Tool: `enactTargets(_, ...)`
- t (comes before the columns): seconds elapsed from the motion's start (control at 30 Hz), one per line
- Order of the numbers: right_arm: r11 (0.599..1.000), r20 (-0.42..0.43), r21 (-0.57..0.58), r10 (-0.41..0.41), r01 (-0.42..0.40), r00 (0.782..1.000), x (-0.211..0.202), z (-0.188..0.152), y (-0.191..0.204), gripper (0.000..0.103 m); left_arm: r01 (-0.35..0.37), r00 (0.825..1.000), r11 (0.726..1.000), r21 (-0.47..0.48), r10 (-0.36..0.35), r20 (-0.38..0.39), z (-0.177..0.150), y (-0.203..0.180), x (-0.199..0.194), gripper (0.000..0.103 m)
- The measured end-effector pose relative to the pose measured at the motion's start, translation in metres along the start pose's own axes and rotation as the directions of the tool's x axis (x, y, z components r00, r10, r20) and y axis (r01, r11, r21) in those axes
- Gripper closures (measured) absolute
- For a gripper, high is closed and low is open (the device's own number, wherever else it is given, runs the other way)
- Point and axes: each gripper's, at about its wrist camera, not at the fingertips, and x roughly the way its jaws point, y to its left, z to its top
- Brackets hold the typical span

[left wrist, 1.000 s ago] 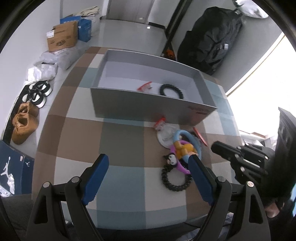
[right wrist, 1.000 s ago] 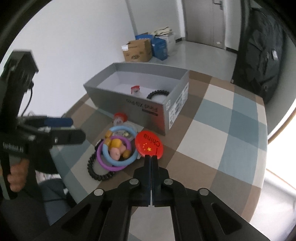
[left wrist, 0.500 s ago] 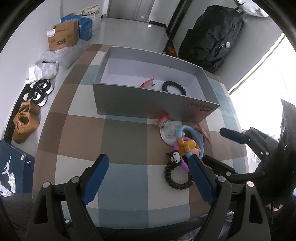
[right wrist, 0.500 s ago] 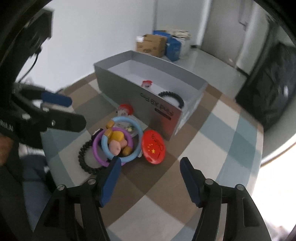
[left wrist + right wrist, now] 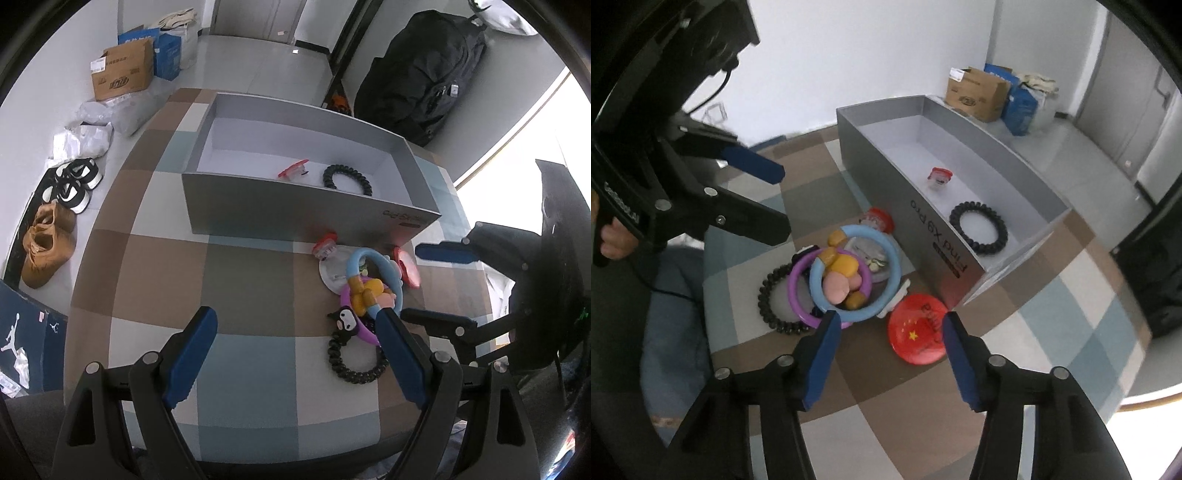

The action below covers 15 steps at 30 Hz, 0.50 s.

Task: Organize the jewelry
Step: 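Grasp the red China badge with the right gripper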

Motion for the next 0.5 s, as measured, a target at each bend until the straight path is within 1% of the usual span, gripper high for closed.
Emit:
enactTargets(0.03,1.000,0.000,0.010,0.021,-0.021,1.000,0.001,-0.001,-0.001,0.063,0.003,1.000,1.000,-0.005,-0.003,-0.002,0.001,0.001,0.001,0.019)
enactTargets(0.07,1.000,-0.002,0.011,0.029,-0.029,1.000,0.001,-0.001,-0.001,0.067,0.006,1.000,1.000,-0.009,-0.006,-0.003,0.001,0.001,0.001,0.019)
enactTargets(0.13,1.000,-0.011,0.003,0.018,-0.018,1.000,0.003,-0.001,0.001,0.080,0.006,1.000,1.000,-0.019,-0.006,-0.007,0.003,0.002,0.002,0.019)
enactTargets(0.17,1.000,-0.021,0.001,0.009,-0.009,1.000,0.005,-0.002,0.001,0.081,0.009,1.000,1.000,-0.021,-0.009,-0.008,0.003,0.002,0.002,0.019)
enactTargets(0.2,1.000,-0.010,0.004,0.006,-0.006,1.000,0.004,-0.003,0.002,0.082,0.013,1.000,1.000,-0.024,-0.013,-0.010,0.003,0.002,0.003,0.019)
enactTargets(0.33,0.998,-0.002,0.055,0.034,-0.034,0.999,-0.003,-0.008,-0.001,0.081,0.010,1.000,1.000,-0.026,-0.010,-0.011,0.003,0.002,0.003,0.019)
enactTargets(0.5,0.997,0.002,0.075,-0.017,0.017,1.000,-0.003,-0.011,-0.012,0.073,0.002,1.000,1.000,-0.027,-0.003,-0.014,0.002,0.002,0.004,0.019)
